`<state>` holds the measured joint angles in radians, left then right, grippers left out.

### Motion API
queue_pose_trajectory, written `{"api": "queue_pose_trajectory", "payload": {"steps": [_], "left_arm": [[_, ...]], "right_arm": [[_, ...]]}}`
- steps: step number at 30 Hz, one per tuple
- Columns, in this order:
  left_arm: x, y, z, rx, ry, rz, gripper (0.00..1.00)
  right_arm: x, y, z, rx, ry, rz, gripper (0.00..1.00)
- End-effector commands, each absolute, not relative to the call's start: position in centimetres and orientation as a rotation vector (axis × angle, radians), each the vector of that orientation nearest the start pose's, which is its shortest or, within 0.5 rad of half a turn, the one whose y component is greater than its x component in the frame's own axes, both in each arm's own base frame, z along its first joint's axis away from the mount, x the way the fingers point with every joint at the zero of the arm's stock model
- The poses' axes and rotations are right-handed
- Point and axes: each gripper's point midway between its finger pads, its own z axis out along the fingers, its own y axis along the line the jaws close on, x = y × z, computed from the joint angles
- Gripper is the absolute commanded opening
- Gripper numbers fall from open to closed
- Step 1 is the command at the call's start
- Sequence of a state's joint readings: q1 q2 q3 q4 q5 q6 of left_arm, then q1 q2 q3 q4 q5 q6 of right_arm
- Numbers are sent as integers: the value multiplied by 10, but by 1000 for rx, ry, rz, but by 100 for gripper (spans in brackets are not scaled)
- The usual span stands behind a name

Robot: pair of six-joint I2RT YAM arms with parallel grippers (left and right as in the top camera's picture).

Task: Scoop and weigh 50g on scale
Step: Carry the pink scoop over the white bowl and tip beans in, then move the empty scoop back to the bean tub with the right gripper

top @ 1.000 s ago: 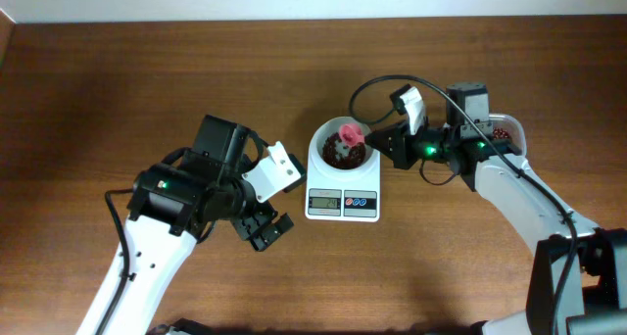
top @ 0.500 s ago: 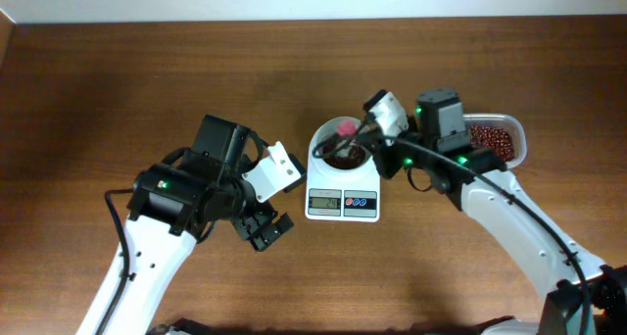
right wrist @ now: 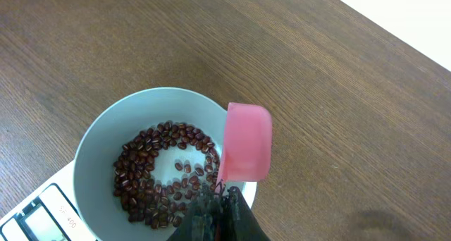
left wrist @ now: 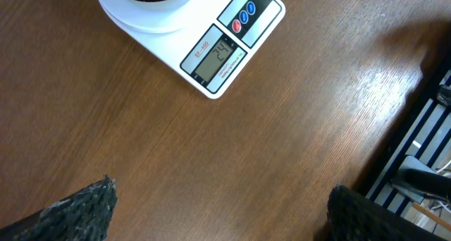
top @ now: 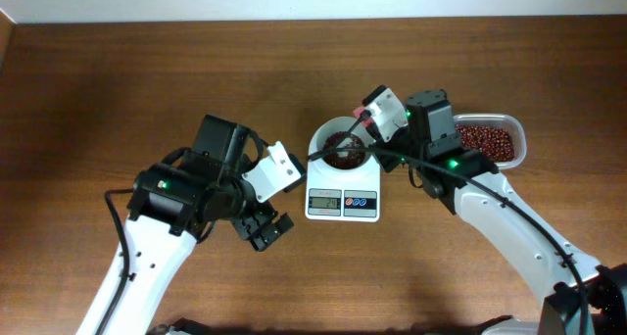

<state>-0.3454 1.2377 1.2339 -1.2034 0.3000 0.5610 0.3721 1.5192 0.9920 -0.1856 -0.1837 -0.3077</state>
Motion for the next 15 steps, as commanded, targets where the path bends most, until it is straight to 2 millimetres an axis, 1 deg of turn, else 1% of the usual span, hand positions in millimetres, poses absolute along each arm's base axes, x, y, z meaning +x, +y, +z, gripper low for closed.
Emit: {"api": "queue_pose_trajectory", "payload": {"steps": [1, 2, 3, 6, 8, 10, 11, 12, 13, 15], "left_arm": [[230, -138, 201, 1277, 2401, -363, 99], [230, -138, 201, 1277, 2401, -363, 99], [230, -138, 201, 1277, 2401, -363, 99], [230, -138, 201, 1277, 2401, -363, 99], [230, -138, 201, 1277, 2401, -363, 99], [230, -138, 201, 1277, 2401, -363, 99], [230, -138, 201, 1277, 2401, -363, 99], [230, -138, 201, 1277, 2401, -363, 99], [230, -138, 201, 1277, 2401, -363, 99], [230, -138, 201, 1277, 2401, -363, 99]], "right_arm": [[390, 191, 161, -857, 2074, 233, 4], [390, 191, 164, -835, 2079, 244, 4], [386, 189, 175, -792, 2078, 263, 4], [368, 181, 213, -765, 2021, 266, 4], [341, 169, 249, -749, 1972, 259, 4], [325, 155, 270, -713, 1941, 213, 4], [319, 141, 281, -658, 1936, 165, 4], [315, 128, 287, -556, 1958, 139, 4], [308, 112, 288, -443, 1996, 108, 4], [298, 87, 280, -341, 2063, 11, 4]]}}
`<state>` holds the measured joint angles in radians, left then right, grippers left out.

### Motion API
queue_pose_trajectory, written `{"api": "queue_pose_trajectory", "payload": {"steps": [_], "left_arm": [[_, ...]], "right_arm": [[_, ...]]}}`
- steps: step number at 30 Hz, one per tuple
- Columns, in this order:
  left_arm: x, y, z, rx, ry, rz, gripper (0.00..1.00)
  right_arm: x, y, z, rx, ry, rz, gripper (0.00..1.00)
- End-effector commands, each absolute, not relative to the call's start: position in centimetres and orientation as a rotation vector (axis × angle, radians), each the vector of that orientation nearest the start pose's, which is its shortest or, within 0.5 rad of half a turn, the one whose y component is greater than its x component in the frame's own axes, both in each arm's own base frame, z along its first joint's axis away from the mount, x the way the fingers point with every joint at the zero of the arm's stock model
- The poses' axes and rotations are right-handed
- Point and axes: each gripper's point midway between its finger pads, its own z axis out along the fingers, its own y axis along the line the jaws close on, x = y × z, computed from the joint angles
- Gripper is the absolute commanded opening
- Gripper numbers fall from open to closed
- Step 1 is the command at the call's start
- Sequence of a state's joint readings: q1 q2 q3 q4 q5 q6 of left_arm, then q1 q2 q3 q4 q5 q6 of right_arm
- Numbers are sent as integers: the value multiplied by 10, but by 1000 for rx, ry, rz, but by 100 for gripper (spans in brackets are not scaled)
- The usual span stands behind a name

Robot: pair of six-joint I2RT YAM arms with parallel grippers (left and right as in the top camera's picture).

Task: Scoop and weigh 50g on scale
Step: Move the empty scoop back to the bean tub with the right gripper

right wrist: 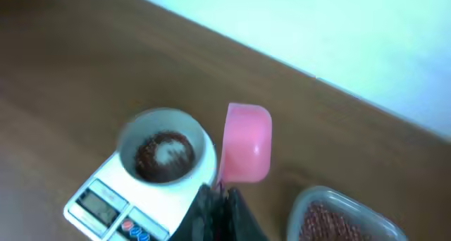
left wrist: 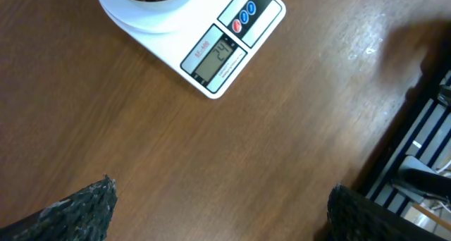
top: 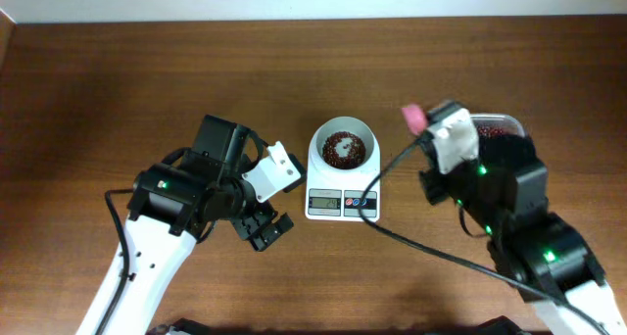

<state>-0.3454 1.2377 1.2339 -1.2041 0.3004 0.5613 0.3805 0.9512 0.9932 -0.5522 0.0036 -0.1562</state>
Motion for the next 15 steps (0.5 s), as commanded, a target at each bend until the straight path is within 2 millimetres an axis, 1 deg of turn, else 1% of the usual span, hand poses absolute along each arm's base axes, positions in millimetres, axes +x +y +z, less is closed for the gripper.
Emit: {"api": "queue_pose_trajectory", "payload": {"steps": [1, 3, 5, 6, 7, 8, 9, 11, 12, 15], "left_arm": [[230, -138, 201, 1277, 2401, -363, 99], [230, -138, 201, 1277, 2401, -363, 99], [230, -138, 201, 1277, 2401, -363, 99], [230, -138, 201, 1277, 2401, -363, 99], [230, -138, 201, 1277, 2401, -363, 99], [230, -138, 201, 1277, 2401, -363, 99], [230, -138, 201, 1277, 2401, -363, 99], [230, -138, 201, 1277, 2401, -363, 99], [230, -138, 201, 1277, 2401, -363, 99], [230, -138, 201, 1277, 2401, -363, 99]], "right_arm": [[294, 73, 274, -297, 2097, -57, 4], [284, 46, 261, -181, 2174, -190, 4], [279, 27, 253, -61, 2216, -239, 4], [277, 12, 250, 33, 2235, -252, 4], [276, 0, 248, 114, 2240, -261, 4], [275, -17, 247, 226, 2241, -265, 4], [275, -28, 246, 285, 2241, -265, 4], [273, -45, 244, 367, 2245, -251, 4], [271, -56, 242, 423, 2248, -239, 4], [263, -80, 236, 544, 2259, -223, 4]]}}
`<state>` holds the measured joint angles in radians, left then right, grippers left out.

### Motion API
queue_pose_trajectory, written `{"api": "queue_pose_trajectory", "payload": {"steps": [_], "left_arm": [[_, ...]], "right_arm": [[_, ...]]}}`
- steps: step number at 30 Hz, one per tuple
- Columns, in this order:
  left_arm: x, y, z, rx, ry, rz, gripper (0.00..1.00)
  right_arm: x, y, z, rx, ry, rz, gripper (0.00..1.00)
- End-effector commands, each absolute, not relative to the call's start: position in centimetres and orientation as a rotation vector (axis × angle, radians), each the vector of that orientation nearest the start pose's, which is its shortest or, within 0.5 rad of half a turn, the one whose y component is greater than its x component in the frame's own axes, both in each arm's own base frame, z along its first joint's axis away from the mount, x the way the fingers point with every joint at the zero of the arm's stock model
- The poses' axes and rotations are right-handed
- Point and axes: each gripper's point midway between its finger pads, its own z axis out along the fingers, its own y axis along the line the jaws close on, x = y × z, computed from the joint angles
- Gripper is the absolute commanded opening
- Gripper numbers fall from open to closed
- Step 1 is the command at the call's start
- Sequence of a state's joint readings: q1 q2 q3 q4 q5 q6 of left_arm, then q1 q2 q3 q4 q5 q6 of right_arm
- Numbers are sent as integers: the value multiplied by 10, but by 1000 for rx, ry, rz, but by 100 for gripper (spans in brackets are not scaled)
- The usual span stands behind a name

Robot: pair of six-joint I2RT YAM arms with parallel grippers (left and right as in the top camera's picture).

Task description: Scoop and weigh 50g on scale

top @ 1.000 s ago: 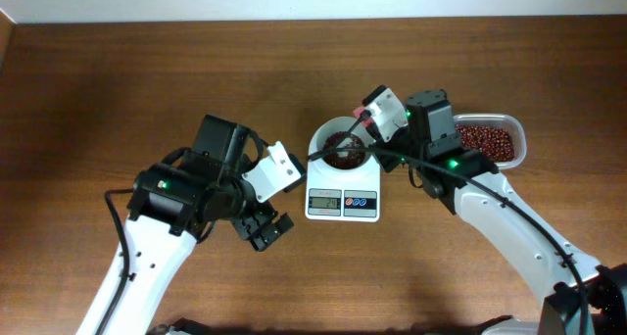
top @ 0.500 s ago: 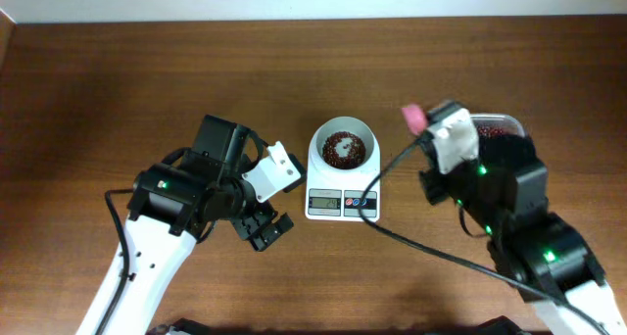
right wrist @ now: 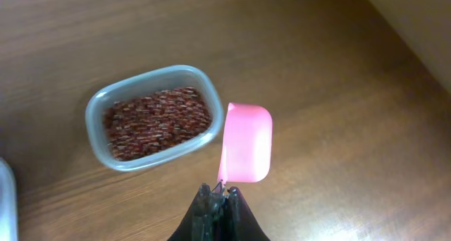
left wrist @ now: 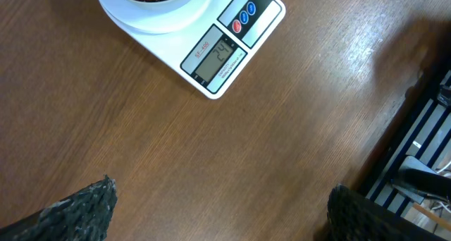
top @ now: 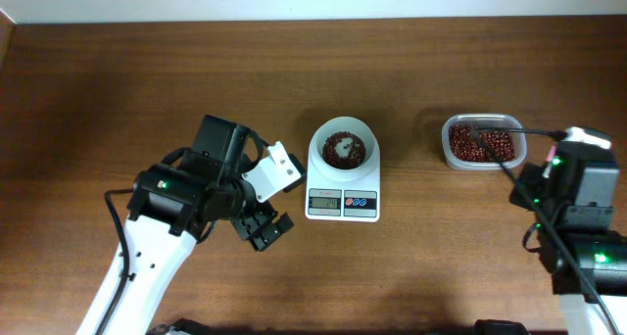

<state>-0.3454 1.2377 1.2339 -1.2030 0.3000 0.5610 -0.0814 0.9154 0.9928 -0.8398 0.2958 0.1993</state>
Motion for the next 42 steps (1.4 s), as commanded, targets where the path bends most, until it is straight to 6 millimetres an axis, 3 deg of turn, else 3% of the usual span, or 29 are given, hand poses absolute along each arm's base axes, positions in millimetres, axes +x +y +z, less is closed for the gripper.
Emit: {"api": "queue_pose_trajectory", "payload": {"steps": [1, 4, 11, 15, 25, 28, 37, 42], "left_arm": [[230, -138, 201, 1277, 2401, -363, 99], [230, -138, 201, 1277, 2401, -363, 99], [230, -138, 201, 1277, 2401, -363, 99], [230, -138, 201, 1277, 2401, -363, 99], [230, -138, 201, 1277, 2401, -363, 99], [230, -138, 201, 1277, 2401, -363, 99], [230, -138, 201, 1277, 2401, -363, 99], [230, -138, 201, 1277, 2401, -363, 99]], "right_arm": [[259, -87, 234, 577, 2262, -232, 4], [256, -97, 225, 629, 2290, -251, 4], [278, -67, 186, 570, 2458, -8, 4], [284, -48, 179, 530, 2494, 141, 4], [293, -50, 182, 395, 2485, 99, 4], [306, -53, 168, 222, 2530, 47, 4], [355, -64, 110, 166, 2594, 50, 4], [366, -67, 110, 154, 2560, 33, 4]]}}
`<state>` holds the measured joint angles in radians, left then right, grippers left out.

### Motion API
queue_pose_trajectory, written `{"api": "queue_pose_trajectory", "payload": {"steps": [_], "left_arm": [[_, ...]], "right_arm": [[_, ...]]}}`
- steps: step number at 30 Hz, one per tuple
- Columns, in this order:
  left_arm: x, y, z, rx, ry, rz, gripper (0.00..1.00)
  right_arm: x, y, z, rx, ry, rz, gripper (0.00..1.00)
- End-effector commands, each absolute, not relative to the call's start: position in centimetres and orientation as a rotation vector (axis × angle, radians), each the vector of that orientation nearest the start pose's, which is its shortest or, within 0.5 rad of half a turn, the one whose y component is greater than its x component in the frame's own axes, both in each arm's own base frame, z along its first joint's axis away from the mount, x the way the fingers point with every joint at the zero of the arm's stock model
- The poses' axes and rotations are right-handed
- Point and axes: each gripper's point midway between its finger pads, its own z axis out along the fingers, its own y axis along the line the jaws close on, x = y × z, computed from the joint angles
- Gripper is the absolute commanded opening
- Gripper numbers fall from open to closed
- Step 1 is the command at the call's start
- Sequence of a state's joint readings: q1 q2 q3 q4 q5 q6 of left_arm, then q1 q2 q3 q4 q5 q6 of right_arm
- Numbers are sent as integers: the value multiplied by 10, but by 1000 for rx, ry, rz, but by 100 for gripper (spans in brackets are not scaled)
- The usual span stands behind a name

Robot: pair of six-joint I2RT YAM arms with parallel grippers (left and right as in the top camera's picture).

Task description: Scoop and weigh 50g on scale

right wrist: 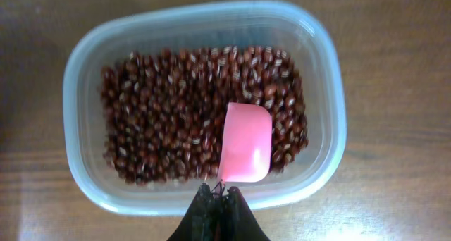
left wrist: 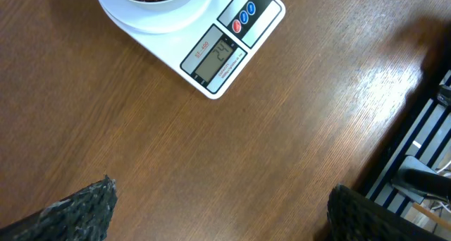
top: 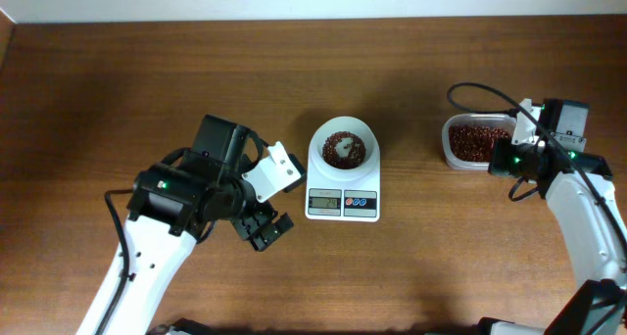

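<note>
A white scale (top: 343, 202) stands mid-table with a white bowl (top: 343, 147) of red beans on it; its display (left wrist: 219, 56) reads 24. At the right, a clear tub (right wrist: 204, 103) holds red beans (right wrist: 162, 114). My right gripper (right wrist: 218, 193) is shut on the handle of a pink scoop (right wrist: 246, 142), whose empty cup hangs over the beans in the tub. The right gripper (top: 517, 151) shows at the tub's right edge from overhead. My left gripper (top: 260, 227) stands open over bare table left of the scale, nothing between its fingers (left wrist: 77, 206).
The table's front edge and dark framework (left wrist: 423, 149) show at the right of the left wrist view. A black cable (top: 470, 90) loops above the tub.
My right gripper with the pink scoop has moved from beside the tub to directly over the beans, closer down. The left arm and the scale reading have not changed.
The scoop was tipped over the bowl on the scale, which read 24. Then my right gripper held it away from the bowl, toward the tub. Then it was beside the tub, and now it hangs low over the beans. The left arm stayed still.
</note>
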<state>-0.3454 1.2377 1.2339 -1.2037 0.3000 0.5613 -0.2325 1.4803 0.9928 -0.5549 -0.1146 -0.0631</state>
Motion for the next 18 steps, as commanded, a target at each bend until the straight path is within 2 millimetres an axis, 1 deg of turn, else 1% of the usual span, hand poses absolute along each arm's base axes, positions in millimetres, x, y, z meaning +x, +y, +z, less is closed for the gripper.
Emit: {"api": "queue_pose_trajectory", "payload": {"steps": [1, 3, 4, 5, 6, 8, 10, 12, 14, 17, 18], "left_arm": [[230, -138, 201, 1277, 2401, -363, 99], [230, -138, 201, 1277, 2401, -363, 99], [230, -138, 201, 1277, 2401, -363, 99], [230, -138, 201, 1277, 2401, -363, 99], [230, -138, 201, 1277, 2401, -363, 99], [230, -138, 201, 1277, 2401, -363, 99], [230, -138, 201, 1277, 2401, -363, 99], [230, -138, 201, 1277, 2401, -363, 99], [230, -138, 201, 1277, 2401, -363, 99], [230, -138, 201, 1277, 2401, -363, 99], [230, -138, 201, 1277, 2401, -363, 99]], "right_arm": [[367, -68, 111, 108, 2558, 19, 4], [365, -69, 109, 2, 2572, -28, 4], [361, -77, 107, 19, 2591, -89, 4], [353, -90, 104, 50, 2627, -188, 4], [349, -92, 103, 56, 2643, -208, 4], [344, -90, 99, 55, 2670, -199, 4], [339, -82, 96, 48, 2693, -140, 4], [339, -61, 94, 12, 2692, 25, 4], [341, -47, 96, -12, 2674, 134, 4], [341, -46, 92, -13, 2685, 146, 4], [343, -49, 91, -9, 2684, 124, 4]]}}
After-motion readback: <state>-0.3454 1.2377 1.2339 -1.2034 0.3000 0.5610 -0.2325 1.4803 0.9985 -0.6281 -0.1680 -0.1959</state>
